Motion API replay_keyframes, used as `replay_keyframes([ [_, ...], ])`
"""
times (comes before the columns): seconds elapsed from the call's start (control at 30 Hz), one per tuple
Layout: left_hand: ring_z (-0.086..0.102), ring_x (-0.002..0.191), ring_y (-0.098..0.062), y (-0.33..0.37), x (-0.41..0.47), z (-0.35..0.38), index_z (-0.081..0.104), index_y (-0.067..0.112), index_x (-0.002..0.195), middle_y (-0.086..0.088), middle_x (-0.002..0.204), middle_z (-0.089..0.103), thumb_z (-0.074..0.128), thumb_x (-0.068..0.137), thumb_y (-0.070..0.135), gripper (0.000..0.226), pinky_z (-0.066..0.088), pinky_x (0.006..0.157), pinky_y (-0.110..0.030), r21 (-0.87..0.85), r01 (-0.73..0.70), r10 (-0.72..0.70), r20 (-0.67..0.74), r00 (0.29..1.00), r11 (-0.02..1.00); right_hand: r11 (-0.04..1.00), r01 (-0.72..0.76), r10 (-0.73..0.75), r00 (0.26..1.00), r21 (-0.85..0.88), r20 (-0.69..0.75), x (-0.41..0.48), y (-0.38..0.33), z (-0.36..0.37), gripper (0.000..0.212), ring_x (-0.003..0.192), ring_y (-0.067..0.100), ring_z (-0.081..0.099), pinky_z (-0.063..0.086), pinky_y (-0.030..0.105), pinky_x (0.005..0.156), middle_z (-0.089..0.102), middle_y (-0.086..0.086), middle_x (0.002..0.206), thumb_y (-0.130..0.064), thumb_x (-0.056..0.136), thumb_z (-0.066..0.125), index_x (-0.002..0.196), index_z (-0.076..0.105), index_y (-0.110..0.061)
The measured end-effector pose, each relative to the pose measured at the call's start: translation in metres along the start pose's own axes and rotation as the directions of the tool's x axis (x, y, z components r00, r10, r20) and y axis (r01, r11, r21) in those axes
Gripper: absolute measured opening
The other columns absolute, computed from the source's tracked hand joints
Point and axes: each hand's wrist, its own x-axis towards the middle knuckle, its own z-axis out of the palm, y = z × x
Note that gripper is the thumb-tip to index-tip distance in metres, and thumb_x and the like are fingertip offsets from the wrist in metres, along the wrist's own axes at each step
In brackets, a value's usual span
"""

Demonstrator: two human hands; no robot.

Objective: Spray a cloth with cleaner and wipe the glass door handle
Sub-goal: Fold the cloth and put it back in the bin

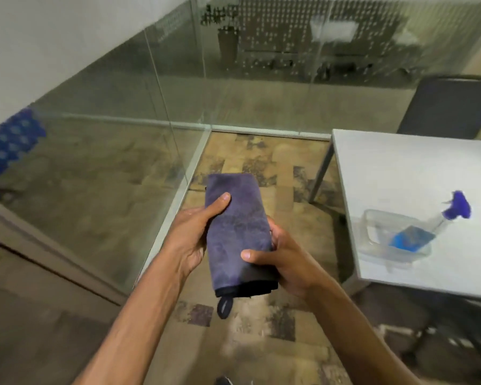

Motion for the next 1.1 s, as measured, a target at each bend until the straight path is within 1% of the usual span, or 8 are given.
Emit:
replay_keyframes([
  [0.13,0.077,0.094,-0.023,-0.023,0.007,0.070,0.084,0.013,0.097,-0.007,0.103,0.082,0.081,0.080,0.030,0.024,0.061,0.079,-0.034,0.190,0.059,-0.091,0.164,0.982,0.980,0.999,0.013,-0.009,0.996,0.037,-0.092,-0.043,-0.017,-0.066,0.063,0.130,0.037,0.061,0.055,0.046,0.104,0.065,0.019,0.139,0.011,0.087,0.071,0.142,0.049,-0.011],
  [0.23,0.076,0.103,-0.022,-0.044,0.008,0.117,0.074,0.021,0.125,-0.004,0.117,0.079,0.079,0.079,0.023,0.046,0.063,0.070,-0.032,0.318,0.065,-0.172,0.320,0.932,0.946,0.999,0.043,-0.041,0.990,0.013,-0.131,-0.075,-0.034,-0.115,0.061,0.128,0.035,0.063,0.057,0.042,0.099,0.066,0.016,0.138,0.007,0.088,0.072,0.141,0.051,-0.015],
  [0.33,0.077,0.110,-0.025,-0.069,0.010,0.157,0.065,0.027,0.137,-0.009,0.123,0.078,0.080,0.081,0.010,0.061,0.065,0.080,-0.042,0.375,0.047,-0.203,0.388,0.899,0.926,0.998,0.040,-0.047,0.979,-0.040,-0.199,-0.106,-0.048,-0.158,0.060,0.123,0.031,0.067,0.060,0.035,0.092,0.069,0.012,0.135,0.004,0.088,0.075,0.139,0.053,-0.018],
  [0.43,0.079,0.094,-0.018,-0.102,0.009,0.204,0.063,0.027,0.138,-0.007,0.112,0.081,0.077,0.089,0.002,0.056,0.060,0.062,-0.029,0.408,0.021,-0.202,0.405,0.892,0.913,0.998,0.004,-0.023,0.961,-0.070,-0.274,-0.141,-0.058,-0.200,0.055,0.116,0.024,0.072,0.061,0.029,0.086,0.073,0.006,0.128,-0.004,0.087,0.079,0.133,0.059,-0.027],
  [0.63,0.078,0.105,-0.023,-0.154,0.006,0.275,0.063,0.025,0.137,-0.007,0.117,0.080,0.076,0.091,0.002,0.053,0.064,0.078,-0.036,0.435,-0.055,-0.150,0.421,0.894,0.899,0.993,-0.092,0.055,0.913,-0.072,-0.405,-0.188,-0.067,-0.265,0.040,0.114,0.022,0.072,0.060,0.040,0.096,0.074,0.000,0.123,-0.037,0.088,0.078,0.125,0.066,-0.033],
  [0.73,0.078,0.106,-0.023,-0.169,0.007,0.299,0.064,0.024,0.136,-0.008,0.117,0.081,0.076,0.089,-0.001,0.054,0.065,0.074,-0.032,0.416,-0.070,-0.130,0.433,0.892,0.907,0.992,-0.111,0.076,0.904,-0.060,-0.420,-0.205,-0.069,-0.294,0.023,0.114,0.020,0.072,0.059,0.039,0.097,0.076,-0.002,0.120,-0.031,0.091,0.068,0.113,0.074,-0.037],
  [0.9,0.079,0.104,-0.019,-0.186,0.024,0.326,0.063,0.030,0.134,-0.005,0.114,0.081,0.076,0.089,-0.001,0.055,0.063,0.071,-0.027,0.397,-0.090,-0.115,0.463,0.879,0.913,0.971,-0.174,0.071,0.867,-0.167,-0.494,-0.216,-0.075,-0.330,0.044,0.119,0.026,0.067,0.059,0.047,0.099,0.072,0.002,0.127,-0.040,0.088,0.066,0.130,0.063,-0.028],
  [1.1,0.073,0.120,-0.020,-0.206,0.068,0.345,0.058,0.040,0.139,-0.001,0.129,0.076,0.065,0.100,0.006,0.052,0.065,0.084,-0.037,0.380,-0.008,-0.218,0.549,0.807,0.925,0.979,-0.140,0.041,0.850,-0.150,-0.525,-0.200,-0.072,-0.371,0.031,0.109,0.024,0.072,0.064,0.034,0.080,0.071,-0.001,0.122,-0.023,0.100,0.065,0.130,0.058,-0.030],
])
